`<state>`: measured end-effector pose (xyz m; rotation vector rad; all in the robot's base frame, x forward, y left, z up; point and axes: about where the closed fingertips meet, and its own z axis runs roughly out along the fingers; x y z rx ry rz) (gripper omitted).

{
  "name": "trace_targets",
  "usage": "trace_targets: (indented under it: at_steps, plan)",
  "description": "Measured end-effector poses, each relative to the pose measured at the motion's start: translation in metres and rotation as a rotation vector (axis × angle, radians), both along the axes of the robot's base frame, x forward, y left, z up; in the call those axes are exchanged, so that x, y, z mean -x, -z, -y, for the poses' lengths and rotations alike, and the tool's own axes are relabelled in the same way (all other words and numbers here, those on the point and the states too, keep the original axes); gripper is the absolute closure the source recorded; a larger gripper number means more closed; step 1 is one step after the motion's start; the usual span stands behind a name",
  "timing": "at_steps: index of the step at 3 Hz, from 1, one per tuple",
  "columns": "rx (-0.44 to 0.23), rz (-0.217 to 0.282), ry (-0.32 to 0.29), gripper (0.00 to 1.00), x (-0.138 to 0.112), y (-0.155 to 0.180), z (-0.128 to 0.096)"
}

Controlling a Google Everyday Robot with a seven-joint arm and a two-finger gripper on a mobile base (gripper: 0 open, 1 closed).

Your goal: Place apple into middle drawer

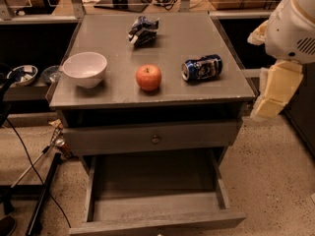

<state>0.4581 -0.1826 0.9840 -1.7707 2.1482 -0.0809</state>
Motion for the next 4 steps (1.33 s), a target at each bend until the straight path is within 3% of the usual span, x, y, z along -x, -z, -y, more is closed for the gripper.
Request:
trace_targets:
  at_steps: [2, 3, 4]
  plan:
    - [-0.035, -0.02, -0.048, 0.0, -0.052, 0.017, -0.058]
    - [-0.04, -0.06, -0.088, 0.0, -0.066, 0.033, -0.085]
    - [-0.053, -0.057, -0.081, 0.0, -0.07, 0.037, -0.09]
